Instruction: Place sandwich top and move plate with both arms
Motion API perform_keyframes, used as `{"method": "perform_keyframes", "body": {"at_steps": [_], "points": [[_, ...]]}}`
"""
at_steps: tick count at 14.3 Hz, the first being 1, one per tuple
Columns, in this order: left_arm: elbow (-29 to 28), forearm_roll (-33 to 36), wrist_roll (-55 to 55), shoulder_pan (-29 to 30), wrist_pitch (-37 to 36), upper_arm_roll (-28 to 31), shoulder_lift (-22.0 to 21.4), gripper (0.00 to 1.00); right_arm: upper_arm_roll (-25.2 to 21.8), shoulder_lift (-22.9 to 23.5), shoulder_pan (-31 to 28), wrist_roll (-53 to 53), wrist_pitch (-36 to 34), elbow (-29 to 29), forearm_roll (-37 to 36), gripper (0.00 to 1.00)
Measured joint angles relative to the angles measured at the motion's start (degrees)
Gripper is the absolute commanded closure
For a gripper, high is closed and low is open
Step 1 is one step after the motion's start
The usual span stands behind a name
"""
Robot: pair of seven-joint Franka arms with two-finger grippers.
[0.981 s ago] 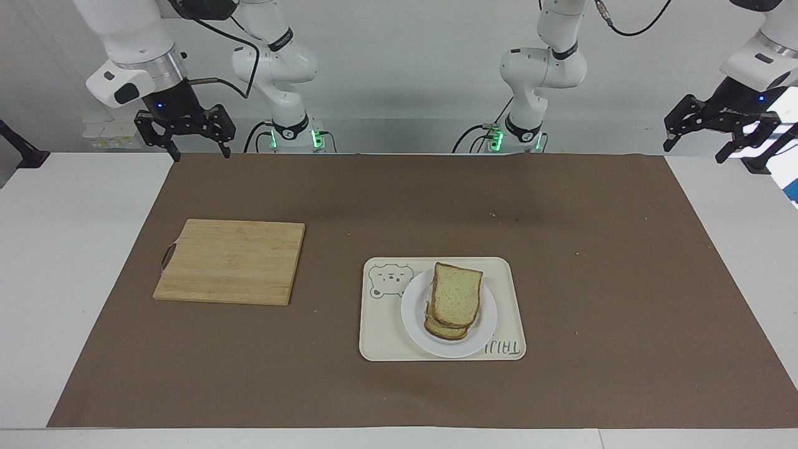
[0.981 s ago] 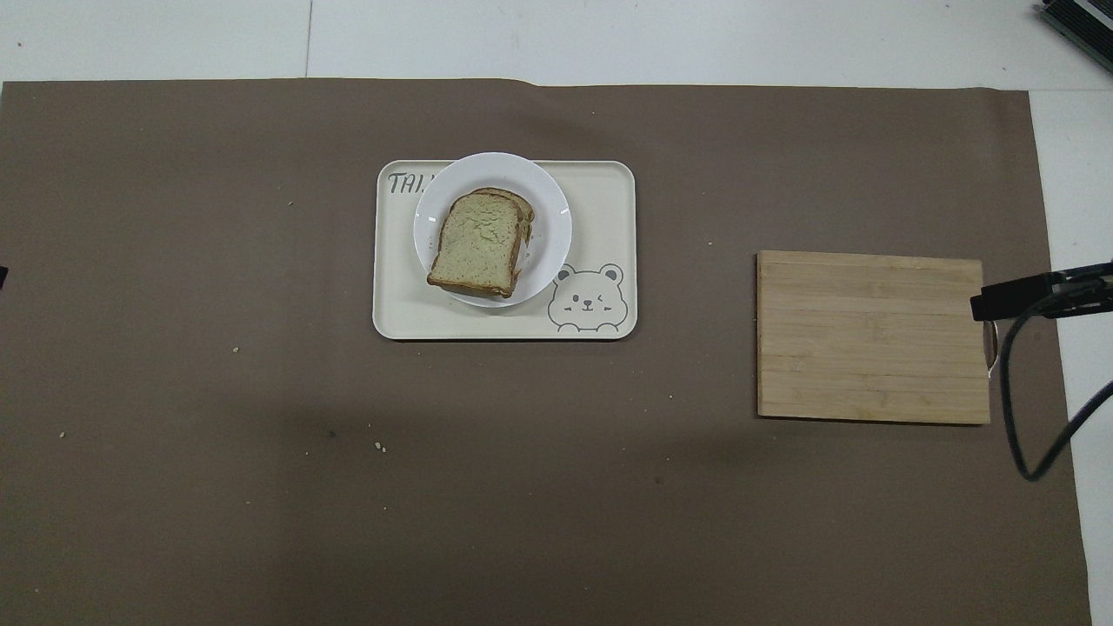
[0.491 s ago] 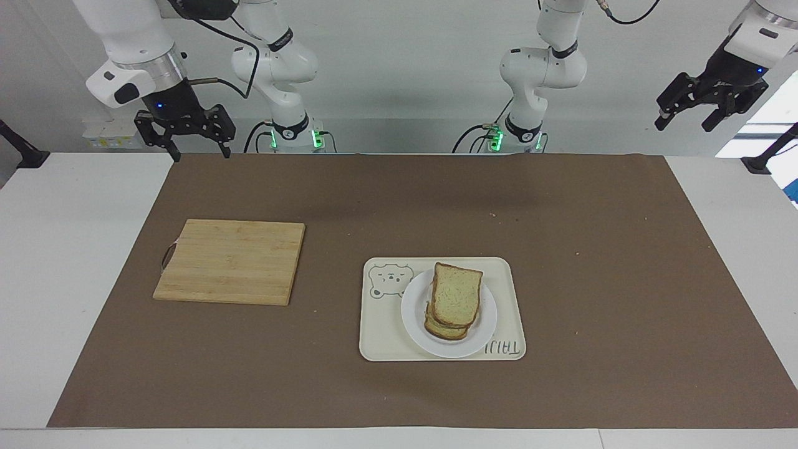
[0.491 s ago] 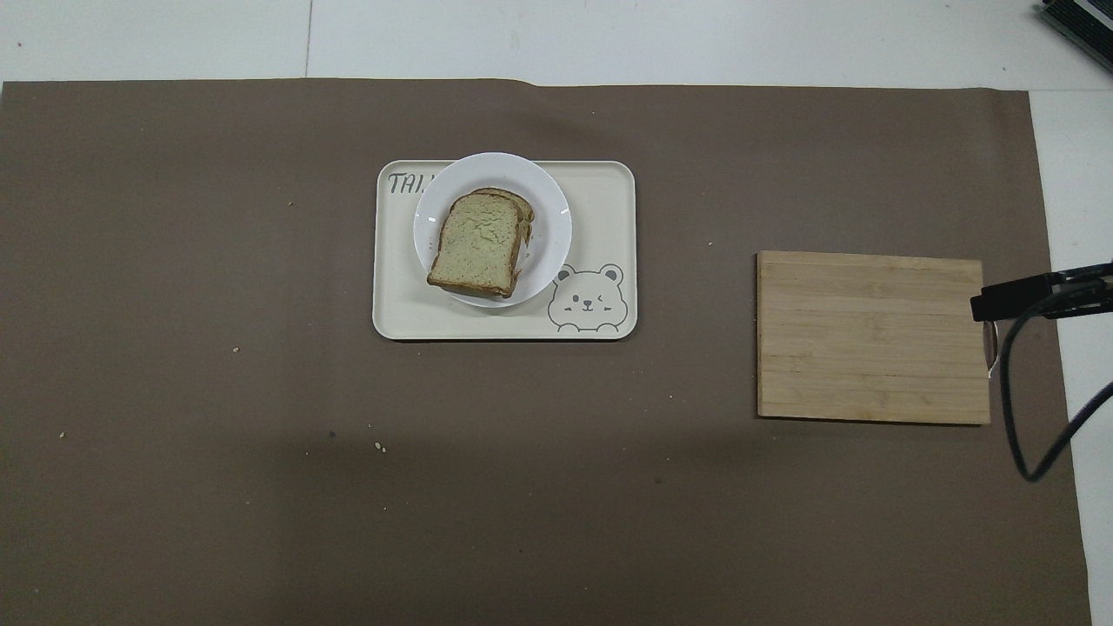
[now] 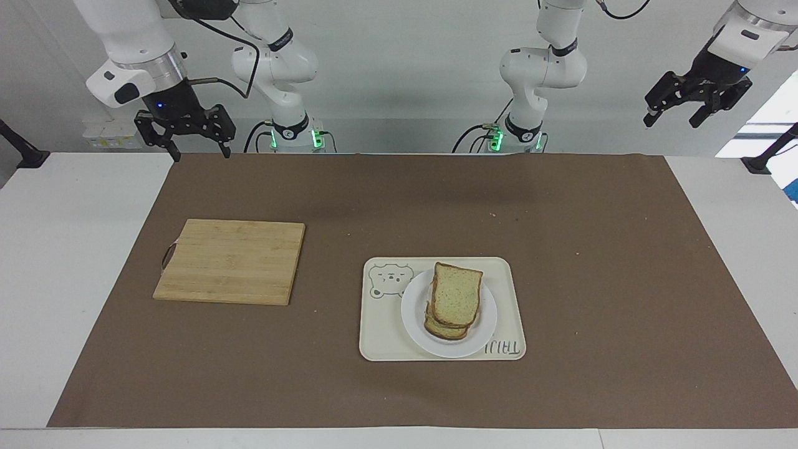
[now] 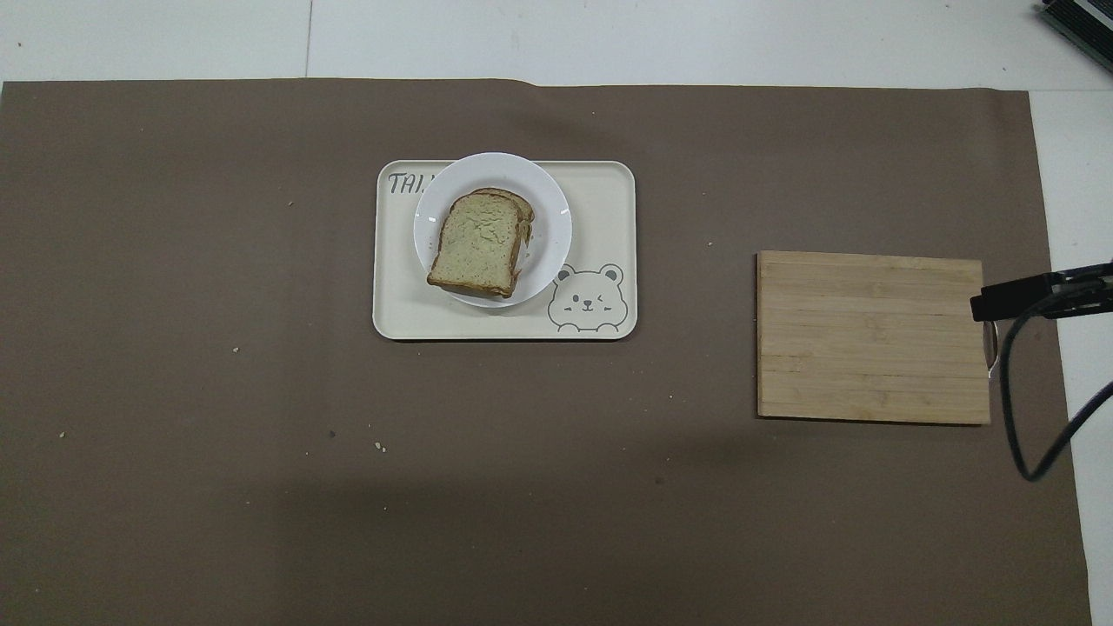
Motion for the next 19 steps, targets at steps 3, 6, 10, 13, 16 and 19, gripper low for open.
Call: {"method": "perform_keyframes", "body": {"at_steps": [3, 6, 10, 13, 16, 19], "points": [[-0.02, 0.01, -0.03, 0.00, 0.25, -0.05, 0.00, 0.00, 0.00, 0.00, 0.00, 0.00, 0.00, 0.00, 0.00, 0.00], [-0.02, 0.01, -0.04, 0.00, 0.33, -0.22, 0.00, 0.00, 0.00, 0.00, 0.00, 0.00, 0.00, 0.00, 0.00, 0.00], [-0.02, 0.02, -0.10, 0.00, 0.55, -0.67, 0.00, 0.00, 0.00, 0.00, 0.00, 0.00, 0.00, 0.00, 0.00, 0.00], [-0.02, 0.08, 2.44, 0.00, 1.82, -0.68, 0.00, 0.00, 0.00, 0.00, 0.00, 0.00, 0.00, 0.00, 0.00, 0.00], [-0.03, 0.13, 3.94, 0.00, 2.59, -0.68, 0.01, 0.00, 0.00, 0.00, 0.00, 0.00, 0.00, 0.00, 0.00, 0.00], [-0.06, 0.68, 4.92, -0.01, 3.28, -0.81, 0.07, 0.00, 0.00, 0.00, 0.00, 0.00, 0.00, 0.00, 0.00, 0.00]]}}
